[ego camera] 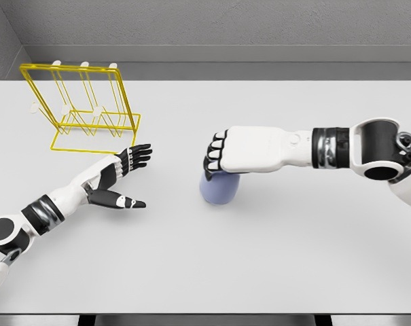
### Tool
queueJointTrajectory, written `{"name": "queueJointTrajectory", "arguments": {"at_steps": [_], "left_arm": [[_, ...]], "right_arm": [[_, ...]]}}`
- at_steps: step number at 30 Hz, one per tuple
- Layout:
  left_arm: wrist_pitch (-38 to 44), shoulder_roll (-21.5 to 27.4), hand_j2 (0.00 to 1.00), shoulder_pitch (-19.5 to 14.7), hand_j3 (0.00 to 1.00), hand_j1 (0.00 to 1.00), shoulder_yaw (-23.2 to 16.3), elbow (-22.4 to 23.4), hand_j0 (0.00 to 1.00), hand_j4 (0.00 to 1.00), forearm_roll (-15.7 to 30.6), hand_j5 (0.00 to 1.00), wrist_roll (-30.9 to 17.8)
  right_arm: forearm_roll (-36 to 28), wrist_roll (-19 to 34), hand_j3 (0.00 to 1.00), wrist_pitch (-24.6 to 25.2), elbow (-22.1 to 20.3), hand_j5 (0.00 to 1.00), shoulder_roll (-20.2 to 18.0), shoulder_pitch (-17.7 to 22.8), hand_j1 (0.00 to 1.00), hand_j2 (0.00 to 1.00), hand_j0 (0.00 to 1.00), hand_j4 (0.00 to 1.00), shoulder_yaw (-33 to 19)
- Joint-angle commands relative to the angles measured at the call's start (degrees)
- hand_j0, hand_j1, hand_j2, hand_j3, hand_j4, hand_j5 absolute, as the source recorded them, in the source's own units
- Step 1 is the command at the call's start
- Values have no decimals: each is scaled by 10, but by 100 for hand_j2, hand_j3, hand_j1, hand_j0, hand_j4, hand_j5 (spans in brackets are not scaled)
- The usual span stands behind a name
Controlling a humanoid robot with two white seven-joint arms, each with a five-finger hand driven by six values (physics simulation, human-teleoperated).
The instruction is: Place the cup on the cup holder with both arms
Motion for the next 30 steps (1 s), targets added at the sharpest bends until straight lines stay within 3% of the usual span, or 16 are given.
{"name": "queueJointTrajectory", "arguments": {"at_steps": [1,8,12,13,21,25,27,30], "left_arm": [[0,0,100,0,100,100,0,0,100,100,2,100,0],[0,-4,100,-3,100,100,0,0,100,100,2,100,0],[1,-4,100,-3,100,100,0,1,100,100,2,100,0],[0,-4,100,-3,100,100,0,1,100,100,2,100,0],[1,-17,100,-11,100,100,-6,8,100,100,2,100,0],[2,-18,100,-17,100,100,-10,9,100,100,2,100,0],[2,-25,100,-18,100,100,-13,16,100,100,1,100,0],[4,-36,100,-39,100,100,-32,29,100,100,1,100,0]], "right_arm": [[-1,0,60,1,3,60,7,0,60,60,60,60,0],[7,0,67,1,6,67,11,2,67,67,67,67,8],[7,0,96,1,5,96,13,4,96,96,96,96,9],[7,0,99,1,4,99,13,5,99,99,99,99,9],[7,0,99,1,8,99,5,5,99,99,99,99,0],[-2,-6,100,1,7,100,-9,6,100,100,100,100,-75],[-15,-7,100,1,8,100,-25,28,100,100,100,100,-133],[-100,-7,100,1,11,100,-81,64,100,100,100,100,-209]]}}
